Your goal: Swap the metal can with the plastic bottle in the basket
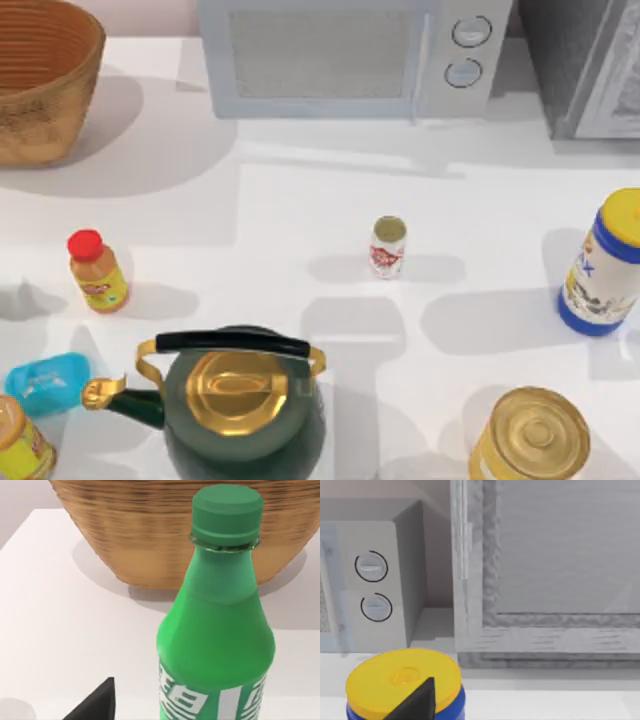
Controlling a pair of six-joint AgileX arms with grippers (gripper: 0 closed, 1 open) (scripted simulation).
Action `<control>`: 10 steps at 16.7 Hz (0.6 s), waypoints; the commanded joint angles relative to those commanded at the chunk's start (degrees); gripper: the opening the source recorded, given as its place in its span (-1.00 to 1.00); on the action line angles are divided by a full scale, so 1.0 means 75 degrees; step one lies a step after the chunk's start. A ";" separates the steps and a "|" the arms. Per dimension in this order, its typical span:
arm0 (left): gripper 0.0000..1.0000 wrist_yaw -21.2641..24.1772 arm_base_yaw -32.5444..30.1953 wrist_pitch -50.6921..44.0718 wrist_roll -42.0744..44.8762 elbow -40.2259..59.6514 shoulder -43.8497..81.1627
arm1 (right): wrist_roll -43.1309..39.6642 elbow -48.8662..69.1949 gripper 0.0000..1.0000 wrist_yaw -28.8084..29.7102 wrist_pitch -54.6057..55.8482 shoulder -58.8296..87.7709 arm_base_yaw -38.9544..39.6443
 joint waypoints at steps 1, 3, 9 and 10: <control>1.00 0.0152 0.0131 0.0397 0.0015 0.0033 0.0497 | 0.0000 0.0000 1.00 0.0000 0.0000 0.0000 0.0000; 1.00 0.0391 0.0341 0.1033 0.0032 0.0094 0.1261 | 0.0000 0.0000 1.00 0.0000 0.0000 0.0000 0.0000; 1.00 0.0575 0.0504 0.1529 0.0037 0.0151 0.1817 | 0.0000 0.0000 1.00 0.0000 0.0000 0.0000 0.0000; 1.00 0.0575 0.0504 0.1529 0.0037 0.0151 0.1817 | 0.0000 0.0000 1.00 0.0000 0.0000 0.0000 0.0000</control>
